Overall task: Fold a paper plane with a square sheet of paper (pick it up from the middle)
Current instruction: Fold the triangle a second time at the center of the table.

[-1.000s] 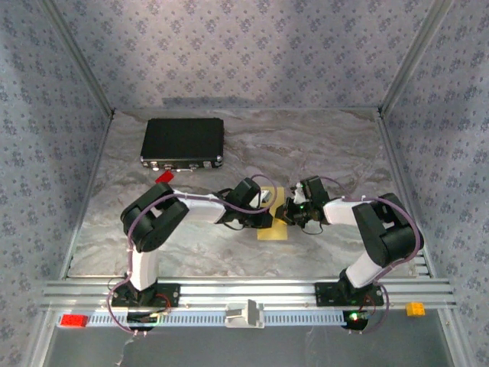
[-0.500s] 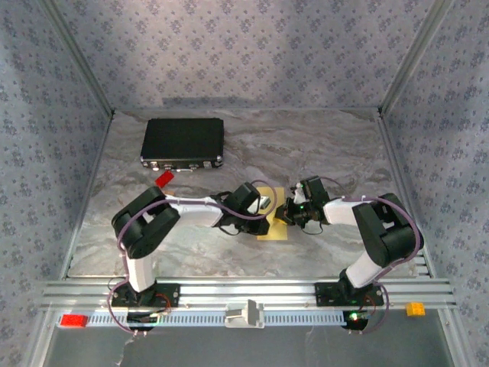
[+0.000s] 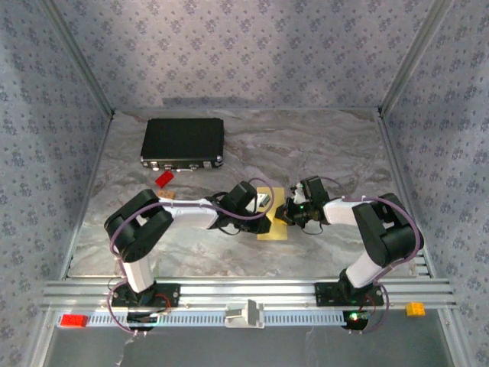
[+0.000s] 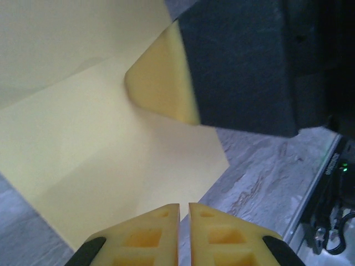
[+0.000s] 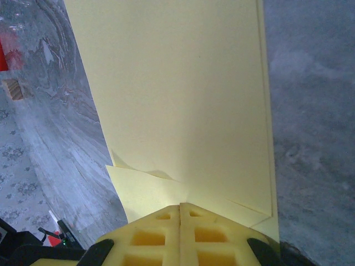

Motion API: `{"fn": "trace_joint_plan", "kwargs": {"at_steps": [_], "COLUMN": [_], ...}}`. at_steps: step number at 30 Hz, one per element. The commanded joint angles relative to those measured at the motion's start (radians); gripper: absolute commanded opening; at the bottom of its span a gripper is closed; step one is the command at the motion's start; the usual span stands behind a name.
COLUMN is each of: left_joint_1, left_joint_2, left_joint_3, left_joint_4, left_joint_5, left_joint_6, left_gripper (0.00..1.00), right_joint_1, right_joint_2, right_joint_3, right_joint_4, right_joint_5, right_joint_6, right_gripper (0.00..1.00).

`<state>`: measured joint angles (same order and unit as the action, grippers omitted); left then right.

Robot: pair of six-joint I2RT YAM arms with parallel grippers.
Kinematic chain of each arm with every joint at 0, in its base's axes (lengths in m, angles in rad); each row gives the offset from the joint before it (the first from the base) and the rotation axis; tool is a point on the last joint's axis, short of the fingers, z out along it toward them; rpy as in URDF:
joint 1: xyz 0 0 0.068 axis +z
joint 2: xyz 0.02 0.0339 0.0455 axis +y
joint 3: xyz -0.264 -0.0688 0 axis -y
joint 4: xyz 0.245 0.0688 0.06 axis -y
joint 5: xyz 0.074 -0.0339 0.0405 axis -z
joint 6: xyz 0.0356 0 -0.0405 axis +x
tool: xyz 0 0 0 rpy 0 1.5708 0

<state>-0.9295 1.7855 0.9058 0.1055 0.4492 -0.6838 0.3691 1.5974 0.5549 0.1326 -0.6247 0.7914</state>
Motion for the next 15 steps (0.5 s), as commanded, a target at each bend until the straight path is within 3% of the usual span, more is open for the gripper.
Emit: {"fn": "trace_joint_plan", "kwargs": {"at_steps": [1, 8, 15], "left_joint_1": [0.007, 0.005, 0.006], "left_joint_2": [0.037, 0.110, 0.028], "left_joint_3": [0.030, 0.052, -0.062], "left_joint_4": [0.068, -0.038, -0.061], "left_joint_5": [0.033, -0.002, -0.005], "left_joint_6": [-0.036, -0.017, 0.011], "left_gripper": [0.13, 0.13, 0.13], "right_joint_1": [-0.007, -0.008, -0.011], "right_joint_2": [0.020, 0.013, 0.016], "right_joint_3": [-0.015, -0.016, -0.019], "right_joint_4": [-0.088, -0.089, -0.090], "right_joint_5": [0.073, 0.073, 0.073], "right_joint_6": [-0.020, -0.021, -0.021], "right_gripper": [0.00, 0.00, 0.00]}}
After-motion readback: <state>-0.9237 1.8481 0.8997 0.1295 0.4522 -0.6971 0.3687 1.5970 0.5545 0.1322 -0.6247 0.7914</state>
